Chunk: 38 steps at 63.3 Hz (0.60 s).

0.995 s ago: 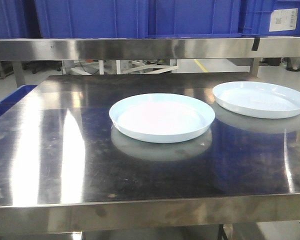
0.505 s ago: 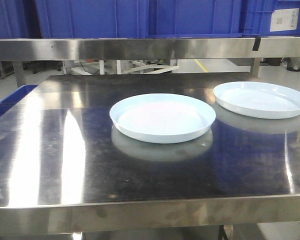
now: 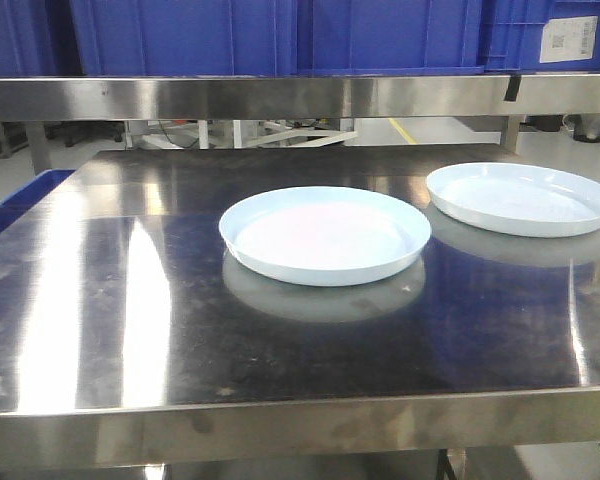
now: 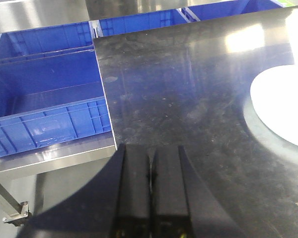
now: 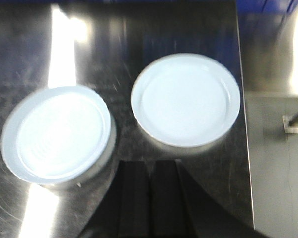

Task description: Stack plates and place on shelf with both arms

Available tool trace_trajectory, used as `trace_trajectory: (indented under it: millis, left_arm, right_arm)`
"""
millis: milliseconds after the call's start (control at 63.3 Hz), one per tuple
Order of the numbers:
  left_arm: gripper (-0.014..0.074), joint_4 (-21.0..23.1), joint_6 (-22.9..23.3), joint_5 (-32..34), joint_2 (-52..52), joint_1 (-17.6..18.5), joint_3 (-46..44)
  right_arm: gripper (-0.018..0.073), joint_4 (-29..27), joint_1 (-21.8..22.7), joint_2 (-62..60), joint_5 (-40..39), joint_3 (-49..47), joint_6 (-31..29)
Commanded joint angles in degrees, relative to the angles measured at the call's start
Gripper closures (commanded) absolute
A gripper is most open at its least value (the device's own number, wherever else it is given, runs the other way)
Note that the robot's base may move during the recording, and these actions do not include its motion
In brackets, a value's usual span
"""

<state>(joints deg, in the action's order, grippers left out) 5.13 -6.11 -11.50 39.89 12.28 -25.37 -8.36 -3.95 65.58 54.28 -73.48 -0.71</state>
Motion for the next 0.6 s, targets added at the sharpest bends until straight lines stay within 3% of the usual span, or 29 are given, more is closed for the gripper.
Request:
trace_trajectory:
  millis: [0,79,316,584]
  left_arm:
    - [0.0512,0.3,0.3,5.0,-0.3,-0.1,-1.6]
    - [0.0512,0.3,0.3,4.8,-0.3,-0.1,-1.6]
    - [0.0512,0.3,0.3,2.7,-0.3,-0.1,-1.6]
    - [0.0512,0.3,0.3,2.1,-0.3,-0.1,-1.6]
  right_arm:
    - [0.0497,2.1,0.3,4.3,-0.8,-4.8,0.1]
    - [0.0448,4.4,0.3,8.2,-0.7,-6.3,0.1]
    - [0.0111,6.8,4.6,17.2,-1.3,-9.2,0.1]
    - [0.0090,6.7,9.4,25.0,-5.7,-9.2,-1.5]
